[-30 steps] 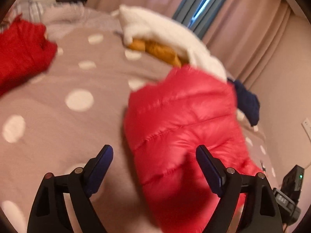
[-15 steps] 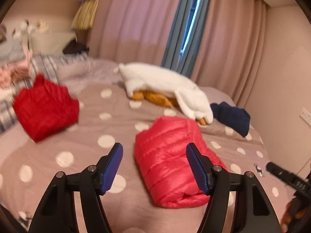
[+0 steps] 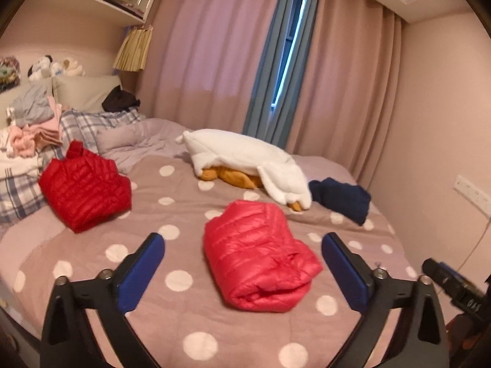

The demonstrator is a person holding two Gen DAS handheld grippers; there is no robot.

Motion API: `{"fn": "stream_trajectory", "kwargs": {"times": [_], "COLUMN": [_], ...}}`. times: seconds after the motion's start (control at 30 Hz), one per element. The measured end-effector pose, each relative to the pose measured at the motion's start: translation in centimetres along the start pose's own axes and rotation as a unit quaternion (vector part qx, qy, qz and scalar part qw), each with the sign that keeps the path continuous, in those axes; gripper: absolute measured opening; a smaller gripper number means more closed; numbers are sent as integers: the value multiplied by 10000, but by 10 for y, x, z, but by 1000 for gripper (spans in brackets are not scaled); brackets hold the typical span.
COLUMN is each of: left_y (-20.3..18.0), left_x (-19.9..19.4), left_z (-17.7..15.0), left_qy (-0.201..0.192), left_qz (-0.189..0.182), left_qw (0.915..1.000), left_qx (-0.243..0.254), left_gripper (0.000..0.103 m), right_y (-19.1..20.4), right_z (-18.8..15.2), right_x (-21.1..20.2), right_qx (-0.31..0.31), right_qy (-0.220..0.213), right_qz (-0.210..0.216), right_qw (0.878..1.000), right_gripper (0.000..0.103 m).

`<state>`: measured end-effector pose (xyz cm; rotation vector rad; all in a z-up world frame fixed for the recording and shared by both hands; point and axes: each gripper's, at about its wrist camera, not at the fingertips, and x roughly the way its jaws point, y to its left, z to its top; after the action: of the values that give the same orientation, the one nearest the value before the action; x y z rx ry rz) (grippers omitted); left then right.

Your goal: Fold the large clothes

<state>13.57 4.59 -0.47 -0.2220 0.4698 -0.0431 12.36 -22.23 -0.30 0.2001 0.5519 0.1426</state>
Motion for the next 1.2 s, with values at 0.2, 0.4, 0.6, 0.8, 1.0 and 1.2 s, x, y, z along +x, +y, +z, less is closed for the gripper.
{"fn": "stream_trajectory", "kwargs": {"times": [0.2,0.4,0.6,0.8,1.0,1.2], "left_y": [-8,-19,-36,-35,-33,-34], "left_x": [-11,-19,-21,-20,-17,-14], "left_z": [-5,-17,-16,-16,-18,-19], "left_qy": [52,-134,-129,-87,-31,88], "left_qz": [-82,-36,-131,-180,-163,-197], "left_qw": [9999,9999,9995,9995,9997,9996], "left_qx": [-57,-90,270,242,200,194], "left_gripper": [102,102,102,102,102,102], "right_y": [-3,-1,6,6,6,6], "right_z": [-7,-8,-7,-5,-4,-4], "right_x": [-16,-29,-33,-34,-35,-36], "right_qx": [-23,0,-163,-96,-116,-123], "right_qy": [25,-113,-178,-223,-257,-256], "right_qz": [-253,-308,-298,-327,-386,-420], "right_qw": [9997,9995,9993,9992,9989,9987], "right_gripper": [103,103,103,103,103,103]}}
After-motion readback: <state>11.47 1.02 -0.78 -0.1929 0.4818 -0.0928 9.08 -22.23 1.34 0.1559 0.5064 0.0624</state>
